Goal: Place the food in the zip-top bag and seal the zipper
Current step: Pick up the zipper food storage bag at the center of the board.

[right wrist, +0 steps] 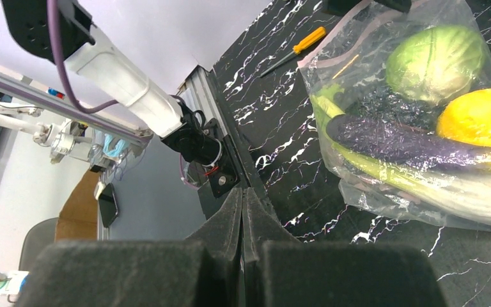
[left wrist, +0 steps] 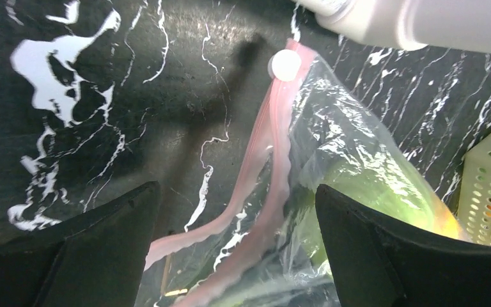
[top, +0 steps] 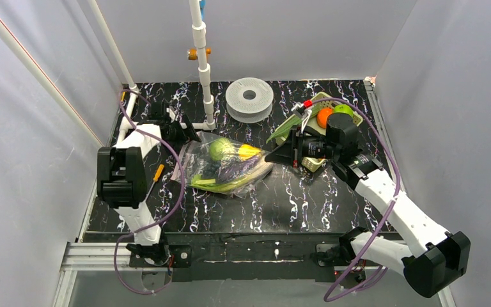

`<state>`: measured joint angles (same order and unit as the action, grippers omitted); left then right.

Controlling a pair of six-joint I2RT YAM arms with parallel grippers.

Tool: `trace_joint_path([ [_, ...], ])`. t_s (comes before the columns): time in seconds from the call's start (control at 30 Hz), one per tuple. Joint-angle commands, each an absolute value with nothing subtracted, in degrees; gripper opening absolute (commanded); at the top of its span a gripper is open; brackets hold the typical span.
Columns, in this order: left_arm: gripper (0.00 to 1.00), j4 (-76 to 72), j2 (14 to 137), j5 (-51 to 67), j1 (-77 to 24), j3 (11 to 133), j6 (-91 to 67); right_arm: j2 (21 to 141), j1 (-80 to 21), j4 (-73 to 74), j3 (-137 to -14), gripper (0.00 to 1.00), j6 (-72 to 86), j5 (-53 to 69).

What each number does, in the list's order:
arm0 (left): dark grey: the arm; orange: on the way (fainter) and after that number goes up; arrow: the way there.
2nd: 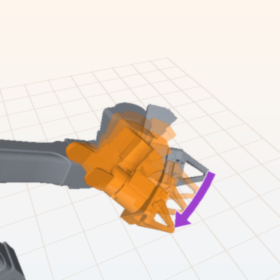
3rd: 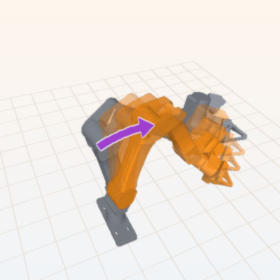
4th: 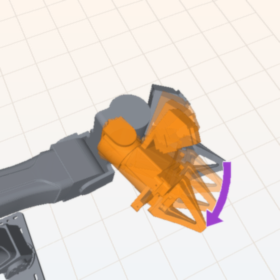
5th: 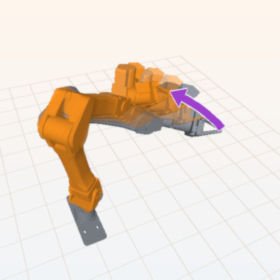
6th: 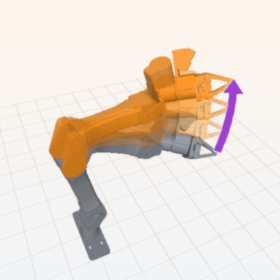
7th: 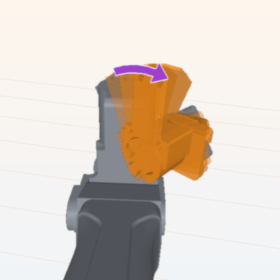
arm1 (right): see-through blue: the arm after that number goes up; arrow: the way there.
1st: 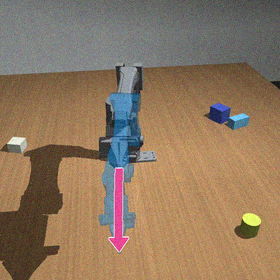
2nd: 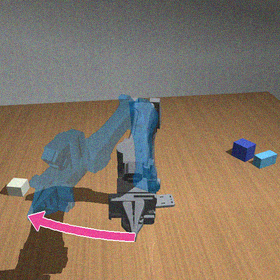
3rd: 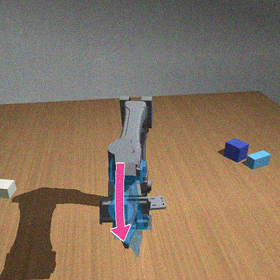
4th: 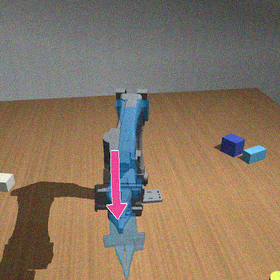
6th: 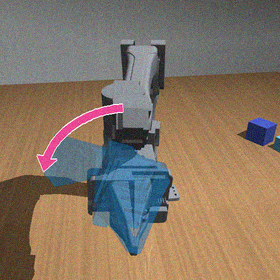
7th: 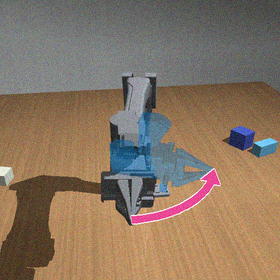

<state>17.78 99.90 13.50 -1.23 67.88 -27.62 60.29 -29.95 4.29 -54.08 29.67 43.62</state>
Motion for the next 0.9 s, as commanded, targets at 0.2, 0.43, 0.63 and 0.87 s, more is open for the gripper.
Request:
trace_joint_path([
  [0.2, 0.67, 11.1, 103.7, 27.7, -1.1, 66.0, -26.8, 58.0, -29.8, 4.5, -53.6, 0.03, 28.7, 43.4],
  [0.43, 0.05, 12.9, 98.7, 29.6, -1.1, 65.1, -26.4, 58.4, -29.8, 3.5, -52.5, 0.03, 29.7, 43.7],
  [0.63, 0.00, 13.9, 82.4, 28.4, -3.7, 62.6, -23.6, 58.3, -29.8, 4.5, -52.8, 0.03, 28.2, 43.1],
  [0.87, 0.00, 27.4, 71.1, 30.9, -21.0, 75.5, -5.5, 62.9, -30.0, 8.5, -60.7, 0.11, 25.1, 43.1],
])
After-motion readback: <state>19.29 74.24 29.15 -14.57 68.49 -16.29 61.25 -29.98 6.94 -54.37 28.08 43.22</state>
